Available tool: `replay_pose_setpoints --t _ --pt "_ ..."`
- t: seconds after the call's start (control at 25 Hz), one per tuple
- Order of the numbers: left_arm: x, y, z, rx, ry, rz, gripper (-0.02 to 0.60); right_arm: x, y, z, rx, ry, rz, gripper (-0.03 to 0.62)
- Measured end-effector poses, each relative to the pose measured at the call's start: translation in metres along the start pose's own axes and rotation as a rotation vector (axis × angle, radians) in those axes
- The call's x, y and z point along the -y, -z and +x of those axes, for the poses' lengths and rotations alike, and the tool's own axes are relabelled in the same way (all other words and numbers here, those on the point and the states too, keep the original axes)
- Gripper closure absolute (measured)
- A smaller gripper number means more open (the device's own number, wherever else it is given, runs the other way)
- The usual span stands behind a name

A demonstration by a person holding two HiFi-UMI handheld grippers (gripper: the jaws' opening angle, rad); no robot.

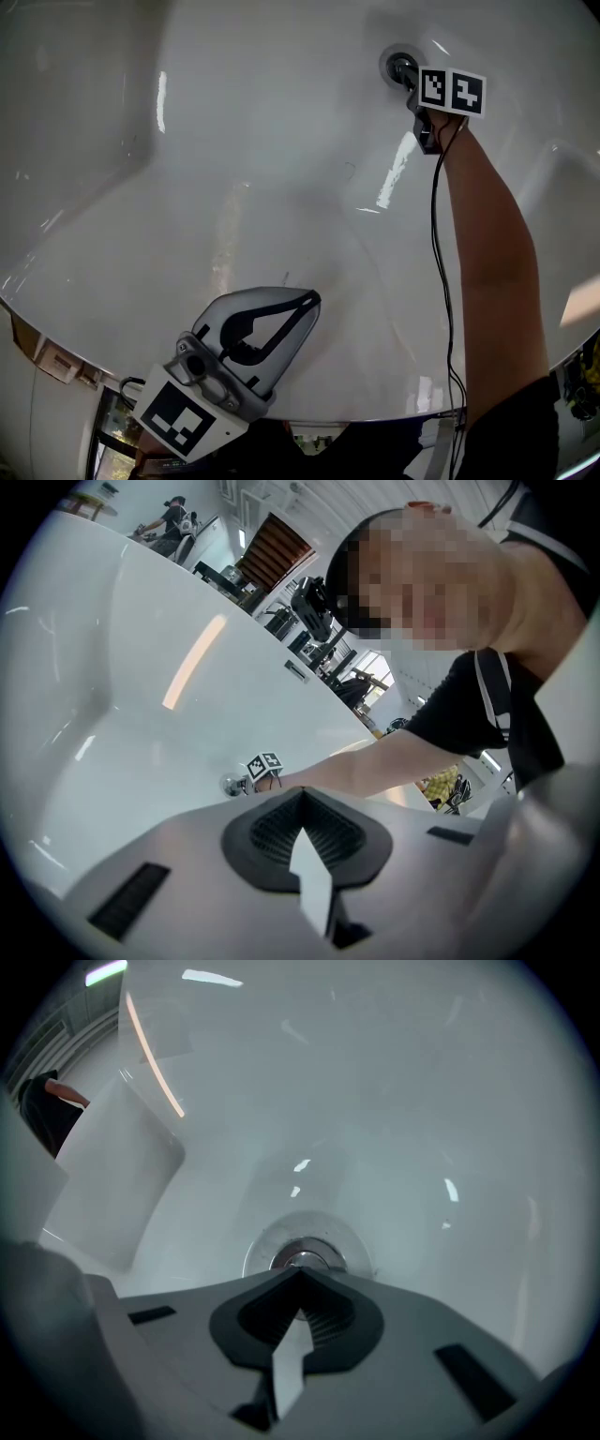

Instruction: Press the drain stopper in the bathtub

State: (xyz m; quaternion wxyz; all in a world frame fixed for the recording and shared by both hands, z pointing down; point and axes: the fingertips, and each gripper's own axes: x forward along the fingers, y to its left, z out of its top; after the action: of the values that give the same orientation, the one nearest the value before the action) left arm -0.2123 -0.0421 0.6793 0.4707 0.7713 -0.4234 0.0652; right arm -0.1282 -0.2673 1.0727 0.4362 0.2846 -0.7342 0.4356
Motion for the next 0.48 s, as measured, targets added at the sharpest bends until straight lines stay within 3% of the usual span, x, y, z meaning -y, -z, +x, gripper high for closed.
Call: replay_pose_setpoints --t 0.48 --pt "0.0008 -0.0011 -0.0010 0.004 0.007 -0.012 0.574 0.0023 -0.0034 0.0022 0.000 0.038 0.072 0.579"
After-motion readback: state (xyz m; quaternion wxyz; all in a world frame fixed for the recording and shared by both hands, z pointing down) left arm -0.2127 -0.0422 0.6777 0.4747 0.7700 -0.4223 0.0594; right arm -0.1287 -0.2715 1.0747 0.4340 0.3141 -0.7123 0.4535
